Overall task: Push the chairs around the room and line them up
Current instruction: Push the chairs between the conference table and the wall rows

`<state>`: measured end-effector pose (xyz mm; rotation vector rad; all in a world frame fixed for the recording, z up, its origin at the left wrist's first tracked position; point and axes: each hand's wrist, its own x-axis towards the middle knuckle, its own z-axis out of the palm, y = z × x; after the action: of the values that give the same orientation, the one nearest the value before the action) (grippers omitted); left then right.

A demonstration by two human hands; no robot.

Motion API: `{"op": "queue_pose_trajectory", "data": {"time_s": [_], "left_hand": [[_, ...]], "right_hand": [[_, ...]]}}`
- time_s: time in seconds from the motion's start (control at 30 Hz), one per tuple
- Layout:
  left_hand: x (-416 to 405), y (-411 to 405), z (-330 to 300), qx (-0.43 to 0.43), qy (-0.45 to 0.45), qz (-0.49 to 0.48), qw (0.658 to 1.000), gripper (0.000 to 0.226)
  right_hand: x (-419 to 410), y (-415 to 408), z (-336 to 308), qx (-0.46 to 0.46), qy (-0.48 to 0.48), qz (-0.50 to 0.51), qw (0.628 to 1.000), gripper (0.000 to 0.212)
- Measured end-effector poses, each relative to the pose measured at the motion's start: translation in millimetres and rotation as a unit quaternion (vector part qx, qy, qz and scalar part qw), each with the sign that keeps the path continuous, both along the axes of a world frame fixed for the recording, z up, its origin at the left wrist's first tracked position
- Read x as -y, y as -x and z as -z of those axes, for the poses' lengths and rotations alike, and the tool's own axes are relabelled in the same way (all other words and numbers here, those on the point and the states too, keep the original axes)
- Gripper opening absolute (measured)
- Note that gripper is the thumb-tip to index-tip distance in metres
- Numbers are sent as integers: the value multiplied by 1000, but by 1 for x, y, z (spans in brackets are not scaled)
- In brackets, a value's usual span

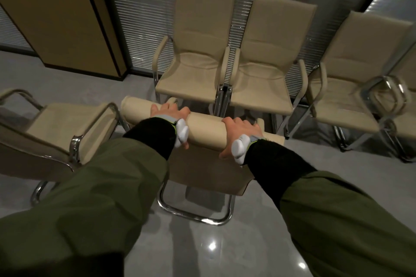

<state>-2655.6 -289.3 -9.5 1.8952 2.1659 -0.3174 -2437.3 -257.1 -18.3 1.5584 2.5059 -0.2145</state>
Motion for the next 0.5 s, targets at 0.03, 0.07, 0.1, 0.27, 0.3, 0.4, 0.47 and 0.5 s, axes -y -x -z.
{"op": "queue_pose_trajectory", "data": {"time_s": [0.03, 0.07, 0.1, 0.27, 0.3, 0.4, 0.47, 0.5], "left_hand": [[0, 1, 0, -1, -3, 1, 1000, 98], [1, 1, 1, -1, -6, 0, 1000, 98], [3, -1, 1, -1, -8, -2, 1000, 97], [18, -10, -2, -3, 1, -22, 1000, 98], [20, -11, -2, -6, 2, -23, 1000, 99], [28, -18, -3, -14, 1, -29, 999, 97], [36, -25, -4, -16, 3, -37, 999, 96], [40, -27, -4, -15, 6, -41, 999, 95]], "right_hand": [[0, 0, 1, 1, 2, 1, 1000, 104], [-1, 0, 2, 1, 1, 1, 1000, 105], [1, -1, 2, 0, -3, 0, 1000, 105], [11, -6, 2, -11, 12, -4, 1000, 105], [13, -7, 2, -12, 12, -5, 1000, 105], [18, -11, 5, -14, 9, -3, 1000, 106], [20, -15, 4, -11, 15, -9, 1000, 108], [21, -17, 4, -8, 17, -13, 1000, 109]]}}
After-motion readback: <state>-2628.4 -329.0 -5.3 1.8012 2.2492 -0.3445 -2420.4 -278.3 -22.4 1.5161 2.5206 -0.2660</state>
